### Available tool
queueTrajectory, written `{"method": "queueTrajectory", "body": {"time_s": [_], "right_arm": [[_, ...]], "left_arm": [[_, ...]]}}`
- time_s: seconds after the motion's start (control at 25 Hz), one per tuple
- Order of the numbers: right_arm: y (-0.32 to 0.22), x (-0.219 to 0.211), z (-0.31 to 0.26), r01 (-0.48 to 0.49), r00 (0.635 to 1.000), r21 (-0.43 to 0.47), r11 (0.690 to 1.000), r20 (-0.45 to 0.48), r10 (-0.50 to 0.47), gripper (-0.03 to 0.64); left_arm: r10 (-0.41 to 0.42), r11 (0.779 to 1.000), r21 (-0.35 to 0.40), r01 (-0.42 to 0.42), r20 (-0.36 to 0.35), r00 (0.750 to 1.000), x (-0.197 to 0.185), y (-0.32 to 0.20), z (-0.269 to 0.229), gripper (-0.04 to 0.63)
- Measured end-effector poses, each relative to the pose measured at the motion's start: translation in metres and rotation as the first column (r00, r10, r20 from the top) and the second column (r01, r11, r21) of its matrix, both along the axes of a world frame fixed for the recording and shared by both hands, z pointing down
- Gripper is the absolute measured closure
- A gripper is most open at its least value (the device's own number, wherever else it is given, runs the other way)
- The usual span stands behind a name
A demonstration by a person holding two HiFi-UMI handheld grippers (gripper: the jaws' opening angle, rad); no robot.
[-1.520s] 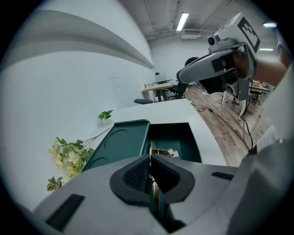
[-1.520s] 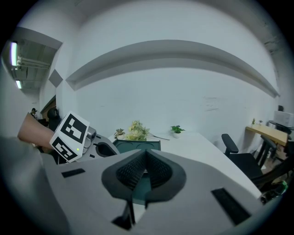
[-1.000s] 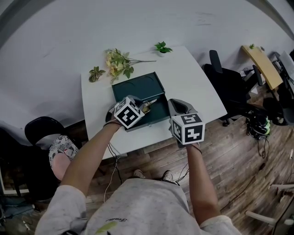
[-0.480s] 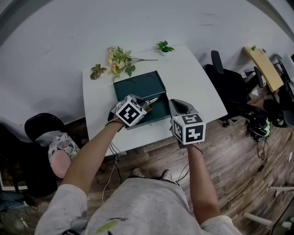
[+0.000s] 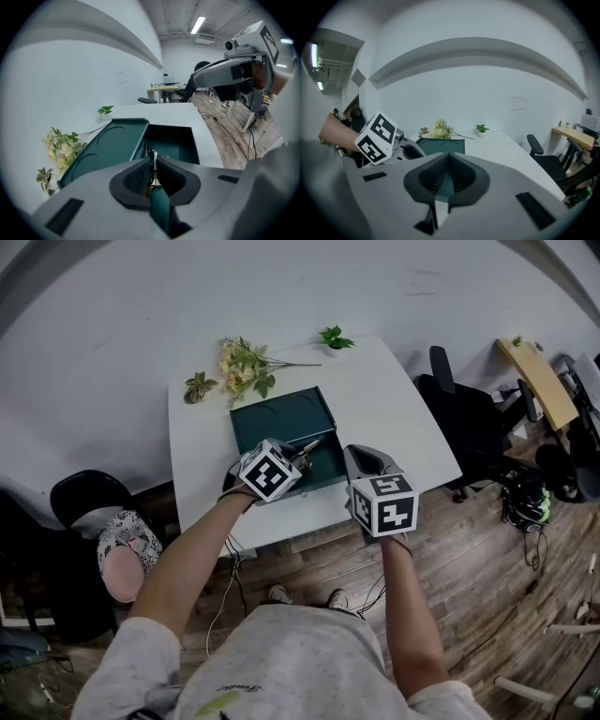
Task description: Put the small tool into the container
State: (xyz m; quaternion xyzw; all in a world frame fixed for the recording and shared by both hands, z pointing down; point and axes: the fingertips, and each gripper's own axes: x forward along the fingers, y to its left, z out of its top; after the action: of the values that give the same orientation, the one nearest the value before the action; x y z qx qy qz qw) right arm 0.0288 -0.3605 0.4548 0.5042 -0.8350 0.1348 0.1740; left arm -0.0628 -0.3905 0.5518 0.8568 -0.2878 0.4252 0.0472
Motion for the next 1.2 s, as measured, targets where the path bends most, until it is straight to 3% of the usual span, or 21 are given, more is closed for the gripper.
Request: {"method": "queueTrajectory", "body": {"time_s": [1.2], "right_arm": [[0.019, 0.027, 0.006, -0.040, 0.999, -0.022, 0.999, 0.008, 0.040, 0.612]], "left_arm": [[0.020, 0.999, -0.030, -0.019, 0.038, 0.999, 0.017, 0.017, 0.020, 0.517]]}}
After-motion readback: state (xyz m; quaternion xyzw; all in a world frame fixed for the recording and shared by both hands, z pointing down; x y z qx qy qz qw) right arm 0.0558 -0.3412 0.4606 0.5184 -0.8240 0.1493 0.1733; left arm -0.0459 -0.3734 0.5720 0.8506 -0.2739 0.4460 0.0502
